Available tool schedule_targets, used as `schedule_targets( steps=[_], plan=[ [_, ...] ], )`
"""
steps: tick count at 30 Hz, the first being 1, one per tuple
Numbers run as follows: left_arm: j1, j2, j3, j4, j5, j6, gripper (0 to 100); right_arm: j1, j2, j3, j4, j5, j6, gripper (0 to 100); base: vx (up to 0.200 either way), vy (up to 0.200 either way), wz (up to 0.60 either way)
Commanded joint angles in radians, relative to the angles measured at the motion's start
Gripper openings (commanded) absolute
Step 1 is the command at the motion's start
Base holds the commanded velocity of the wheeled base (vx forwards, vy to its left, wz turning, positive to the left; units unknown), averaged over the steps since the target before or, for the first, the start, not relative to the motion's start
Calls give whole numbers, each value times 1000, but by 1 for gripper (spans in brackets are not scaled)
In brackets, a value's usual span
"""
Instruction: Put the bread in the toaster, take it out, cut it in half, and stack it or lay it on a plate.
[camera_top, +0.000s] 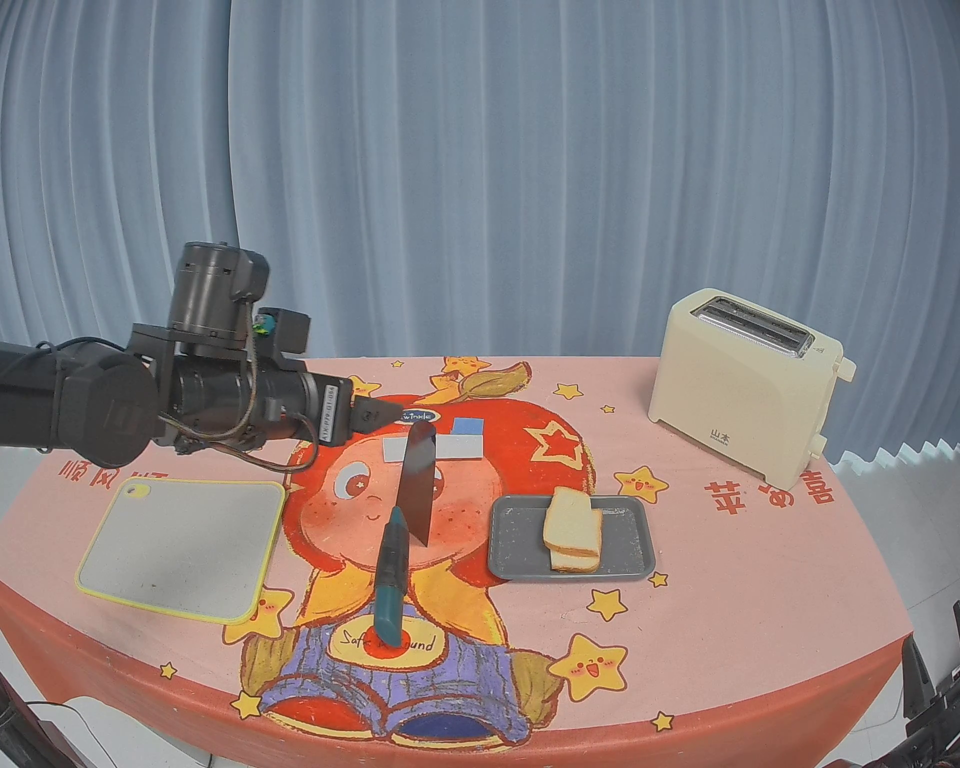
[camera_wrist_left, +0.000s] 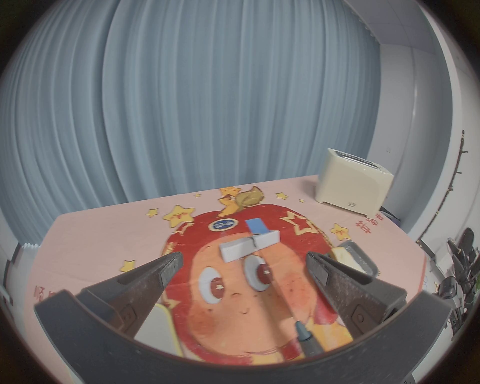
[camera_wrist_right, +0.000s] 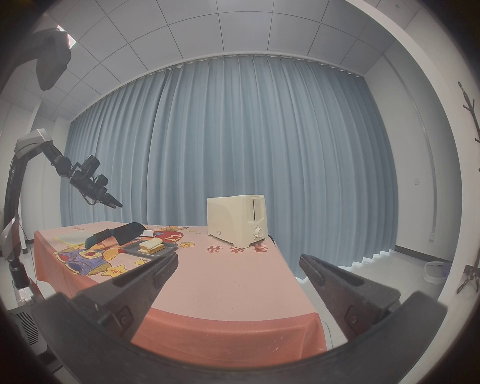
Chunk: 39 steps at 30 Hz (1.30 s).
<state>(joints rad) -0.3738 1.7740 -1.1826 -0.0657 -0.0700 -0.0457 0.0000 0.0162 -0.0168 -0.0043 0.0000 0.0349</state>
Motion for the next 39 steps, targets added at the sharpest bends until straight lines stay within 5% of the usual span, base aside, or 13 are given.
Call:
schedule_targets(
  steps=[1,15,32,39],
  plan=[
    [72,-61,37,0,-4,9,100,0,-16,17,0,0,0,100,0,0,0],
    [239,-148,112,0,-51,58,100,0,-16,17,0,0,0,100,0,0,0],
    [483,-232,192,0,-191,109,100,0,-16,17,0,0,0,100,0,0,0],
    [544,-237,193,0,-195,132,100,0,-16,17,0,0,0,100,0,0,0]
  ],
)
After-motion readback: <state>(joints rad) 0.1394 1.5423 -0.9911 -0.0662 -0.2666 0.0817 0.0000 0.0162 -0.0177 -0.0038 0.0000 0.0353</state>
